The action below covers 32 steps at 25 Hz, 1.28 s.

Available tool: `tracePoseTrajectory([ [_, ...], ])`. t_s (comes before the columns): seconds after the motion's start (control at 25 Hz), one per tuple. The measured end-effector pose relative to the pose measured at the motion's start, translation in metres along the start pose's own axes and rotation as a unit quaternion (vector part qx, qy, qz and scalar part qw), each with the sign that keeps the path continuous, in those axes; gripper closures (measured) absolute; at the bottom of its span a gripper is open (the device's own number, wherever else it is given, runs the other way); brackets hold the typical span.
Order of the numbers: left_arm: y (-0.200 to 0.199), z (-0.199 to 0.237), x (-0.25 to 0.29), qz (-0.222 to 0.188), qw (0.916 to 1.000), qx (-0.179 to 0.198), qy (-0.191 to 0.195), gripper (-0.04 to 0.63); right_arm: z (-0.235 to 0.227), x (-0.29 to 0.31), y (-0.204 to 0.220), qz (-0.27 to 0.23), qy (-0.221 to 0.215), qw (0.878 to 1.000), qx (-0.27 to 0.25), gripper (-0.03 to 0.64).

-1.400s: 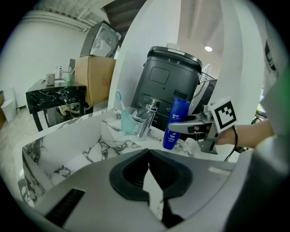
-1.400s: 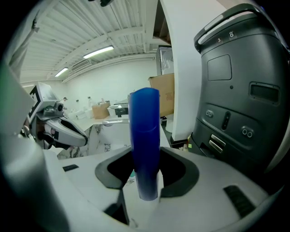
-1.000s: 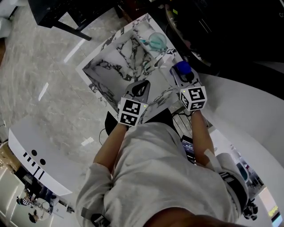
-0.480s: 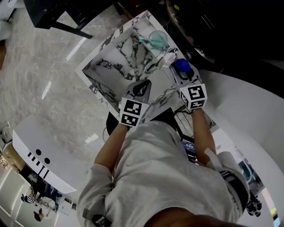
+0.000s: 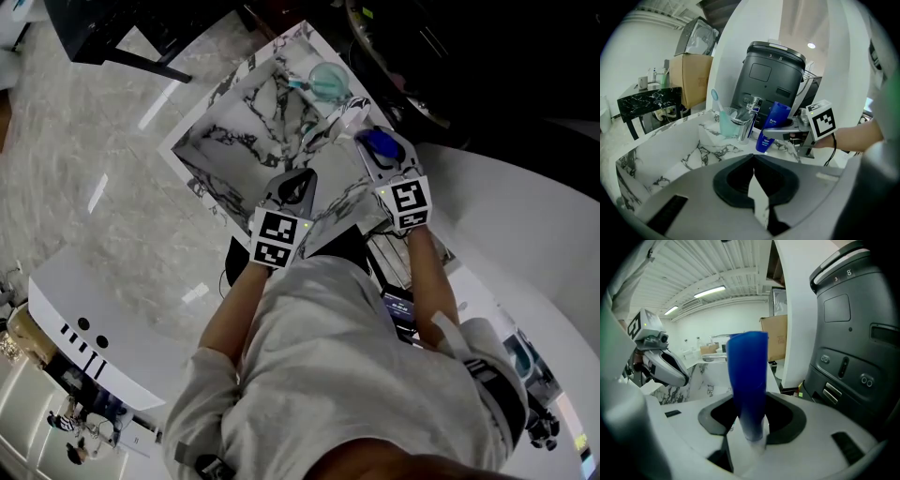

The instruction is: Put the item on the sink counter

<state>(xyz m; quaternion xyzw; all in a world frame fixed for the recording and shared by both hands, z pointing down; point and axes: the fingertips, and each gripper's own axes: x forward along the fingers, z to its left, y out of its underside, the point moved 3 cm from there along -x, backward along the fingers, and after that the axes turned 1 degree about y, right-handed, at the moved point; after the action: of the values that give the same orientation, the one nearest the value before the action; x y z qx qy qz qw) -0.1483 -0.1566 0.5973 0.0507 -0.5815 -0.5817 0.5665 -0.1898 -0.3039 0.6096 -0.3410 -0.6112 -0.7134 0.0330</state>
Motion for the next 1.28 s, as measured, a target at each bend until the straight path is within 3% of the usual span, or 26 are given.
tracePoseTrajectory([
  [0.32,-0.001,-0.011,-0.013,0.005,0.9999,0.010,0.006,0.584,0.002,0.005,0.009,0.012,0.009,1.000,-0.011,0.453],
  [0.52,-0.001,-0.014,-0.023,0.010,0.9998,0.013,0.007,0.584,0.001,0.002,0.015,0.022,0.020,0.999,0.032,0.449],
  [0.68,0.002,-0.007,-0.013,0.014,0.9998,0.014,0.003,0.584,-0.003,-0.001,0.016,-0.002,0.025,0.998,0.051,0.383],
  [1.28,0.006,-0.038,-0.014,0.028,0.9987,0.037,0.021,0.584,0.019,-0.042,0.031,-0.033,0.031,0.994,0.095,0.365],
])
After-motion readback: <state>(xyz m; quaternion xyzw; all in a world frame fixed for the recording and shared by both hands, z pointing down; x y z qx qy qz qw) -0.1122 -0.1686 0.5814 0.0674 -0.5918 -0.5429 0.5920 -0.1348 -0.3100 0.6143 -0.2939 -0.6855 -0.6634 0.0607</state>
